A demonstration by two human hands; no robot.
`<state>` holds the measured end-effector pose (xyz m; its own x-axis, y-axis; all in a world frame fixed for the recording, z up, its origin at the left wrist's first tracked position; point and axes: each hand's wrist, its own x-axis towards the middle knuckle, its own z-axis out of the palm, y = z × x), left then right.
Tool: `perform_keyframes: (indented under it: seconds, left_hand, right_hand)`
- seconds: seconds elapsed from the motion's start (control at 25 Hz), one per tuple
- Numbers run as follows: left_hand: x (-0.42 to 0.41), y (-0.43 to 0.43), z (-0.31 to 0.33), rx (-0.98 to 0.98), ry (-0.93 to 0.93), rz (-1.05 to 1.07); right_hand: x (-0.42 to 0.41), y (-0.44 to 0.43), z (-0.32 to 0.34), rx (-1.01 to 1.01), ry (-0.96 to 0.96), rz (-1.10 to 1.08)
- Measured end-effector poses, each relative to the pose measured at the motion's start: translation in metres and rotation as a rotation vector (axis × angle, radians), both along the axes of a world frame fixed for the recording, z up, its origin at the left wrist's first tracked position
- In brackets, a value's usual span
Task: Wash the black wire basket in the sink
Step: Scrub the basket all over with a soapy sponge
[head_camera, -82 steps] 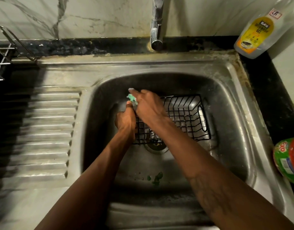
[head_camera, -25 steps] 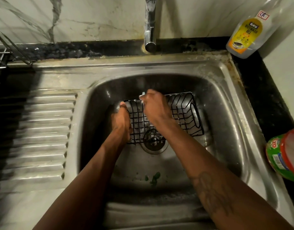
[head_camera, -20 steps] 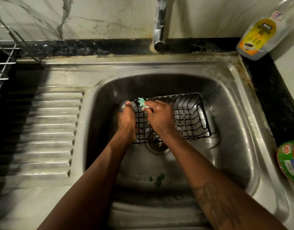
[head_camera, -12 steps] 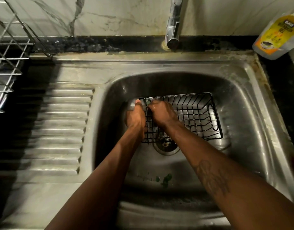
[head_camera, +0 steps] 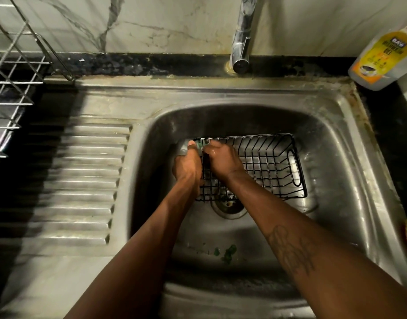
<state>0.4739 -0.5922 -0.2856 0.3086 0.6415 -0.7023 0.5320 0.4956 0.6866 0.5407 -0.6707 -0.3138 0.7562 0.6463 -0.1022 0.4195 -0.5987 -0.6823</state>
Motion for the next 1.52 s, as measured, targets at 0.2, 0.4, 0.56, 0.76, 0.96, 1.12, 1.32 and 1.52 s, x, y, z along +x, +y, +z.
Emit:
perform_keyframes:
  seconds: [0.2, 0.4, 0.56, 0.76, 0.96, 1.12, 1.32, 1.52]
  left_hand:
    - [0.002, 0.004, -0.021, 0.008, 0.010, -0.015]
    - [0.001, 0.003, -0.018, 0.014, 0.016, -0.043]
    - [0.000, 0.005, -0.022, 0.006, -0.003, -0.013]
    - [0.003, 0.003, -0.029, 0.022, 0.010, -0.038]
    - [0.005, 0.008, -0.038, 0.024, 0.037, -0.058]
    - [0.003, 0.006, -0.037, 0.037, 0.033, -0.045]
    - [0.003, 0.004, -0.028, 0.065, 0.013, -0.048]
    - [0.003, 0.006, -0.031, 0.056, -0.001, -0.053]
  right_hand:
    - [-0.001, -0.018, 0.005, 0.208, -0.248, -0.028]
    - [0.009, -0.029, -0.002, 0.332, -0.437, -0.134]
    - [0.018, -0.031, -0.003, 0.154, -0.624, 0.081]
    - [0.020, -0.039, 0.002, -0.305, -0.491, 0.114]
    - [0.024, -0.051, -0.001, 0.131, -0.804, 0.081]
    - [0.032, -0.044, -0.014, 0.149, -0.805, 0.139]
    - [0.040, -0.054, -0.020, 0.139, -0.916, 0.281]
    - [0.039, -0.043, -0.017, 0.208, -0.927, 0.253]
